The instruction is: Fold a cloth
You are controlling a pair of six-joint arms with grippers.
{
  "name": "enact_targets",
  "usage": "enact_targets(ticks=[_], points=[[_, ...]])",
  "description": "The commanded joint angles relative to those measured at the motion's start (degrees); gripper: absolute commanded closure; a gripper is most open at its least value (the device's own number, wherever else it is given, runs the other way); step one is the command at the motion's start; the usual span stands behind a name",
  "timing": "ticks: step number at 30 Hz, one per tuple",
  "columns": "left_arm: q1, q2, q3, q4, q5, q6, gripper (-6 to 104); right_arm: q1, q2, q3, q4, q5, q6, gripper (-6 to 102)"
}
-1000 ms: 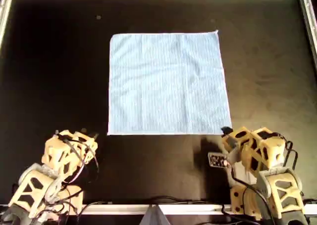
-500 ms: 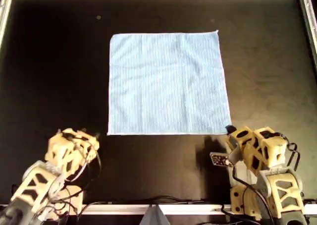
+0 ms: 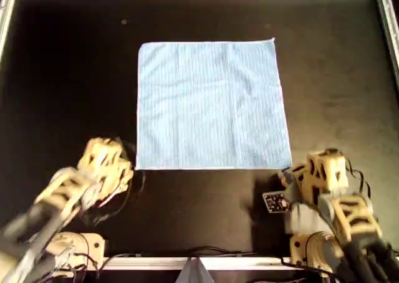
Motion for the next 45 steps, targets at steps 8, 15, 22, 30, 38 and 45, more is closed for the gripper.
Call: enact_targets(ticks=[8,15,22,30,38,45], points=[[-1.67,-15.82,-13.1,-1.23,0.35,0.18,6,-0.09,-18.19,-16.08,-3.08,0.18,0.26,27],[-5.89,-15.91,-12.66,-1.23,0.35,0.18,6,-0.09,-28.92,-26.89,-3.08,0.18,0.26,27],[-8.7,-15.91,-13.18,-1.23,0.35,0.18,6,-0.09,-40.78,-35.16,-3.08,-0.26,0.26,27],[-8.44,-15.91,-13.36,-1.23,-0.18,0.09,8,-0.09,-40.61,-35.6,-3.08,-0.79,0.26,28],[-8.96,-16.0,-13.27,-1.23,-0.53,0.09,8,0.79,-40.52,-34.8,-3.08,-0.79,-0.62,27],[-9.05,-16.0,-13.18,-1.14,-0.53,0.09,32,0.62,-40.25,-34.72,-3.08,-0.88,0.26,31]])
